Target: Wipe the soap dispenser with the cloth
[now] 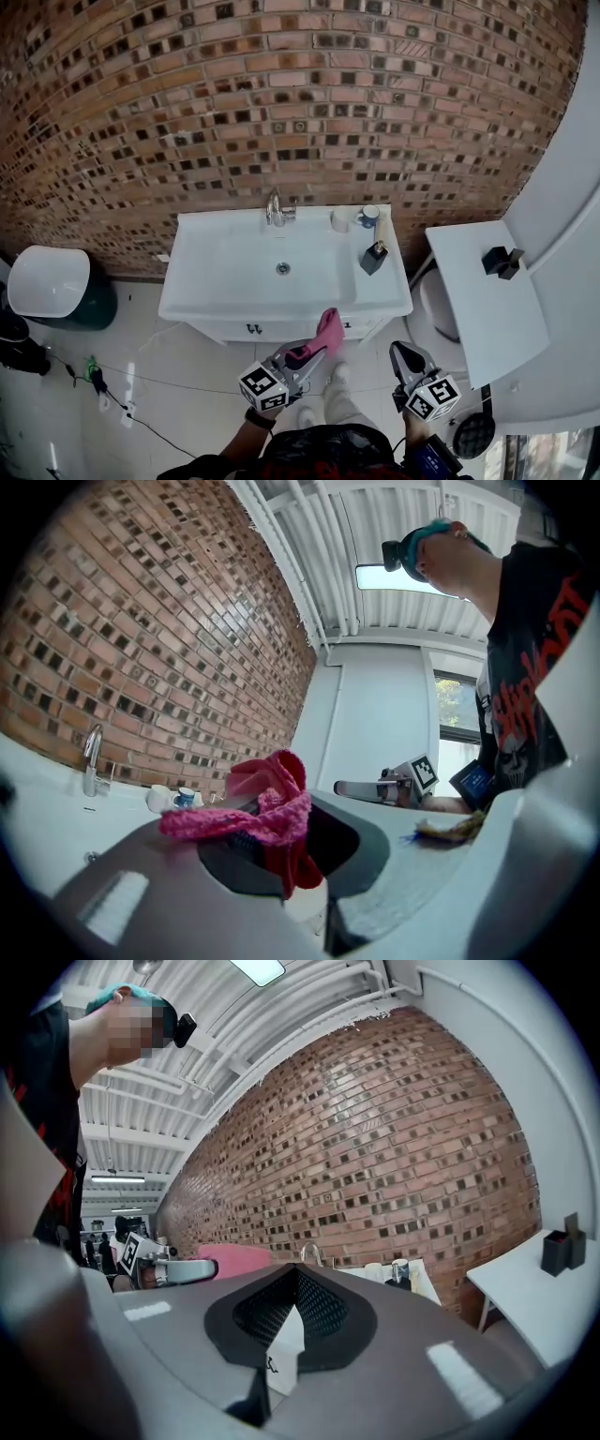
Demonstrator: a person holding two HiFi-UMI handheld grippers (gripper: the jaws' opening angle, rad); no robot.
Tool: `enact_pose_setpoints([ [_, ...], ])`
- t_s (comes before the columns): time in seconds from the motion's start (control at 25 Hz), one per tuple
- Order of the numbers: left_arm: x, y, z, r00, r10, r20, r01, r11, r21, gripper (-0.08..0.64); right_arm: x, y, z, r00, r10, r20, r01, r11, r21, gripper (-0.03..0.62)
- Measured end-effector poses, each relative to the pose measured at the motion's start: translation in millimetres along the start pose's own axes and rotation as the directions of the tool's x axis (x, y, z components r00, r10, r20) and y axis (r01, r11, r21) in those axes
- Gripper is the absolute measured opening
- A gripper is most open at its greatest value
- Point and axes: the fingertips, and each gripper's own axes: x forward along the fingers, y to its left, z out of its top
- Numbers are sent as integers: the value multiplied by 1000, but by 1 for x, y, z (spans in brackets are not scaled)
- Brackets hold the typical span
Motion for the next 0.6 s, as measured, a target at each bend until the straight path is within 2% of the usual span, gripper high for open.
enact_pose_setpoints([
  [0.16, 42, 39, 11, 999, 33, 2, -33, 999, 8, 40, 44, -49, 11, 1000, 24, 9, -25, 999, 24, 2],
  [0.36, 108, 82, 35, 999, 19, -30, -17, 999, 49, 40, 96, -104, 40, 997, 70, 17, -70, 998, -2, 2],
  [0.48, 135, 107, 35, 998, 33, -51, -31, 999, 40, 40, 104, -131, 39, 998, 69, 10, -69, 998, 6, 2],
  [0.6, 159, 125, 30, 996, 37, -76, -35, 999, 28, 40, 115, -160, 28, 998, 53, -41, -53, 999, 4, 2],
])
